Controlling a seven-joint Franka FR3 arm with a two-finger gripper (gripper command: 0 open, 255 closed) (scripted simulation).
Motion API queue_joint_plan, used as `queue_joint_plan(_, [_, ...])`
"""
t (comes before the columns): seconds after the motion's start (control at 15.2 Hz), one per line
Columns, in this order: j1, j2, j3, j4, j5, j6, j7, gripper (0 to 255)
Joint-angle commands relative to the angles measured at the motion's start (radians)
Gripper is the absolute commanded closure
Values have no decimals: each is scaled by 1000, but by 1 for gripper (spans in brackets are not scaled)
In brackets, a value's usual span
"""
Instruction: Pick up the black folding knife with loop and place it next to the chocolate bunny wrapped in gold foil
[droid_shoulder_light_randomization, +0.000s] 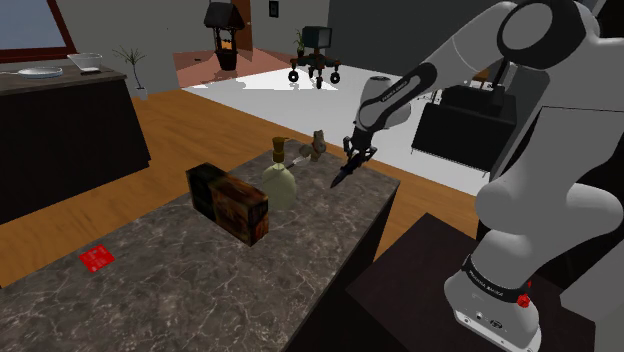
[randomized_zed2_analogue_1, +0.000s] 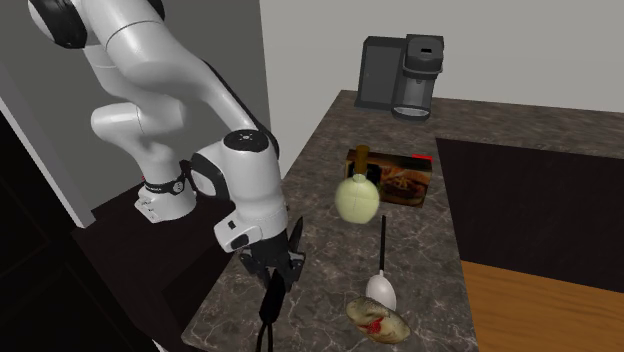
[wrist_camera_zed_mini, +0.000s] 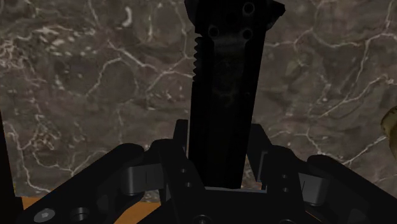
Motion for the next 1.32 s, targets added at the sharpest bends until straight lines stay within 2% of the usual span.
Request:
queue_joint_plan(0.0, [7, 20, -10, -6, -19, 25, 13, 255])
queue_joint_plan(0.53, [43, 108, -58, -6, -95, 105, 66, 255])
queue_joint_plan(1.06, [43, 108, -58, -6, -95, 105, 66, 255])
queue_joint_plan(1.12, [43, 108, -58, -6, -95, 105, 66, 0])
queue_joint_plan(1.25, [43, 108, -58, -6, -95, 105, 66, 0])
